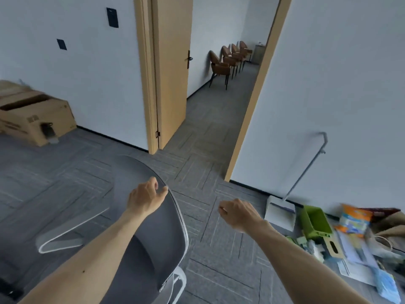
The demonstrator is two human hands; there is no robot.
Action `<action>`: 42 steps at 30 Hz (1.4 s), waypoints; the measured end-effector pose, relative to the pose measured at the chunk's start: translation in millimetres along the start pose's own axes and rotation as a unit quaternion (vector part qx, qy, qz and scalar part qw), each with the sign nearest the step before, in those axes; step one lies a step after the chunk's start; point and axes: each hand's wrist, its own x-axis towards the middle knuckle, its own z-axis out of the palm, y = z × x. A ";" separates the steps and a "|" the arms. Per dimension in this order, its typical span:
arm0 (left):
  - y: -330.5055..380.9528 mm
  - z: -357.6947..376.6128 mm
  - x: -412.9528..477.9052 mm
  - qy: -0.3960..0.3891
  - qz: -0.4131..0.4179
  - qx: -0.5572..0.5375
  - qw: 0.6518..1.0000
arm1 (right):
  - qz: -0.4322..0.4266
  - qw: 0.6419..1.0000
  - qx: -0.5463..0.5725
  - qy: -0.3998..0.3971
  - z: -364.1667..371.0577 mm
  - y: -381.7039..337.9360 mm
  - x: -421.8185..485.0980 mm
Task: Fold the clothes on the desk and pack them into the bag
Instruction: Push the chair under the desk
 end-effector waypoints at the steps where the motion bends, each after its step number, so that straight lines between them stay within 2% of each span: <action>1: -4.0 3.1 13.1 -0.010 -0.028 -0.005 1.000 | -0.020 1.000 -0.004 -0.017 -5.8 1.8 21.3; 8: -16.5 15.7 75.4 -0.072 -0.141 -0.028 0.987 | -0.156 0.983 -0.013 -0.092 -37.3 -6.8 147.0; 17: -16.4 23.8 104.4 -0.048 -0.240 -0.090 0.965 | -0.322 0.934 -0.022 -0.151 -29.2 -53.4 288.4; 21: -17.3 36.1 105.6 -0.018 -0.281 -0.127 0.951 | -0.427 0.890 -0.017 -0.159 -22.7 -91.6 351.9; 28: 20.7 45.6 93.1 0.019 -0.403 -0.164 0.900 | -0.590 0.775 -0.088 -0.209 -9.8 -137.4 407.8; 31: 37.4 50.9 84.7 0.018 -0.447 -0.163 0.879 | -0.623 0.740 -0.119 -0.221 -2.3 -143.0 418.4; 38: 87.0 65.7 53.2 0.047 -0.516 -0.081 0.851 | -0.650 0.722 -0.127 -0.199 5.3 -147.2 425.2; 42: 106.3 77.9 28.2 0.069 -0.601 -0.043 0.795 | -0.644 0.717 -0.068 -0.258 19.9 -146.4 418.2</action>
